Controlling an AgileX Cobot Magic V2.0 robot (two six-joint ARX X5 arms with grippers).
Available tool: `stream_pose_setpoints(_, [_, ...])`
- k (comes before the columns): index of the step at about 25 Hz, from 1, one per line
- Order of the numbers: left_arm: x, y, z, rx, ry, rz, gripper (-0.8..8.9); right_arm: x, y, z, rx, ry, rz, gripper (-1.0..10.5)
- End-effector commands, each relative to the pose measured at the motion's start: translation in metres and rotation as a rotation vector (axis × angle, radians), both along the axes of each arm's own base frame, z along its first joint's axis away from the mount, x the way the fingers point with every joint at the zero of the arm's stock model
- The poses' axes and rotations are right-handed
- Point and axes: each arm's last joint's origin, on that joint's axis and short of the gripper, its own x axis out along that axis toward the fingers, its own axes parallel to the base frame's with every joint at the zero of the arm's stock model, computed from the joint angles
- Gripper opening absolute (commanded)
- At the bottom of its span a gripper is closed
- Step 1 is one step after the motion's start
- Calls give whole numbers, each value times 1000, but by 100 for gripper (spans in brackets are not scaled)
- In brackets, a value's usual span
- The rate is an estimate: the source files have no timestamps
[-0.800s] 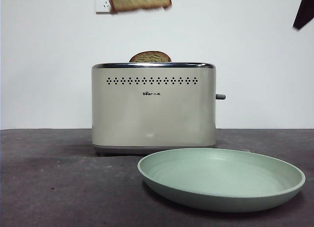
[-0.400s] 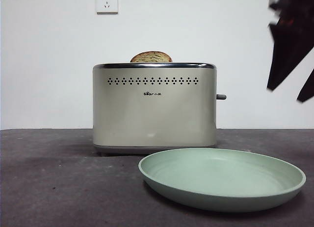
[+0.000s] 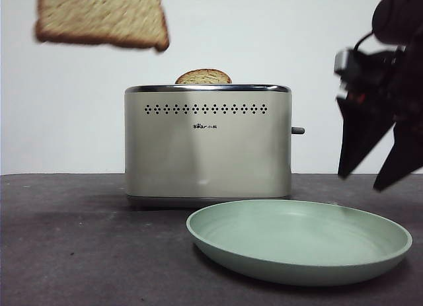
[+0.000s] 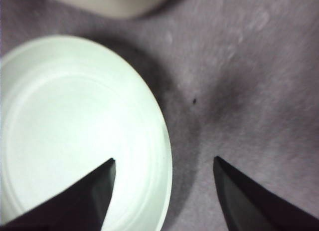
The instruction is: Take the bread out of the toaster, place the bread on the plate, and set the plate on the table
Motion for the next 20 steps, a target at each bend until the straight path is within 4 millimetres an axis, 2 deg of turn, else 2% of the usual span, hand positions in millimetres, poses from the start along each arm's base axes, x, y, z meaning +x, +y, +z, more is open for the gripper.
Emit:
stream_pose_setpoints(1, [-4,1,-5,-20,18,12,5,3,6,-16,0,39,13,267])
stream_pose_setpoints(6, [-8,3,-14,-15,50,17,5,6,11,-31,-9,68,25,209])
stream_pose_setpoints(11, [-8,3,-14,-32,70,20,5,10,13,-41,-12,81,29,53])
stream_pose_setpoints(14, [-10,1,-13,-66,88,-32,5,11,13,-46,-16,98,28,22])
stream_pose_setpoints(18, [-10,0,-13,-95,106,-66,5,12,14,-43,11,82,36,2])
stream_pose_setpoints(20, [-10,0,-12,-113,117,-70,5,9,14,-29,55,46,47,2])
